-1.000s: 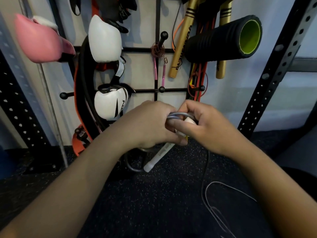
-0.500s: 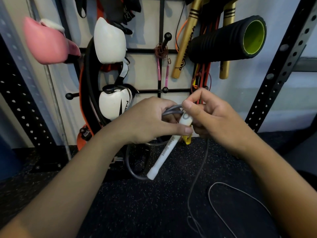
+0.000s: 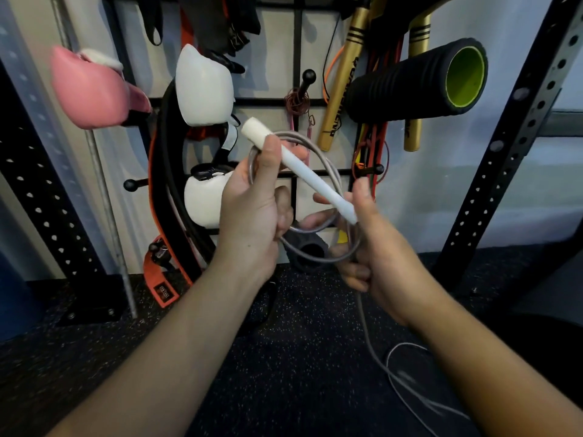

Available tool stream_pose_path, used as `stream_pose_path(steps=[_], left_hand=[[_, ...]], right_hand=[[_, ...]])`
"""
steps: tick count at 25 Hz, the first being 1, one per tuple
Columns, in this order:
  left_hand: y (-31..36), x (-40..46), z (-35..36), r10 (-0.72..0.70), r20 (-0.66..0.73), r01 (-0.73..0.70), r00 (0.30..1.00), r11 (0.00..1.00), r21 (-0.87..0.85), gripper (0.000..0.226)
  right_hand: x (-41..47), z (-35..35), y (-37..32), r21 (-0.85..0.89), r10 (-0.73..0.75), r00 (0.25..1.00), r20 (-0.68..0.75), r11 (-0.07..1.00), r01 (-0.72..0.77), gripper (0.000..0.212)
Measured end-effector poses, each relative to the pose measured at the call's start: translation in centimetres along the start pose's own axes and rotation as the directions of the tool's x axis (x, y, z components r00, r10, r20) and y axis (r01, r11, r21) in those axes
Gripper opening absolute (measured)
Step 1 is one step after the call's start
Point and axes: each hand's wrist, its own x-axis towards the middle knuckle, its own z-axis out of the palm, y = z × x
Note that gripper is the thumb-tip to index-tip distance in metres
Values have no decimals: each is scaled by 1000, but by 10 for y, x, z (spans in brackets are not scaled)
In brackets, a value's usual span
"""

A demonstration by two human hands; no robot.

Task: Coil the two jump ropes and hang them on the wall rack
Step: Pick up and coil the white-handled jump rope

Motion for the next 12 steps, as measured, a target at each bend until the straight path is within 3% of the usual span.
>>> stream_pose_path(steps=[3,6,9,10,12], left_hand=[[-9,-4,3,12,-95,-11,995,1000,8,32],[-12,-7,3,-24,-124,32,992,998,63,32],[-2,3,-7,-17,-73,26,997,991,134,27],[3,9,-14,24,-34,-15,999,969,246,33],[19,20,-26,117,117,-162,986,830,533,45]], right_hand=[[-1,11,-2,-107,-89,981,-173,992,71,48],[4,6,1,-243,-132,958,-254,968,69,59],[7,-14,-9,-427,-171,972,-160,900,88,61],[7,-22,-15,-494,-173,978,-119,864,92,61],[6,-39,-26,-594,-151,988,-37,799,100,65]])
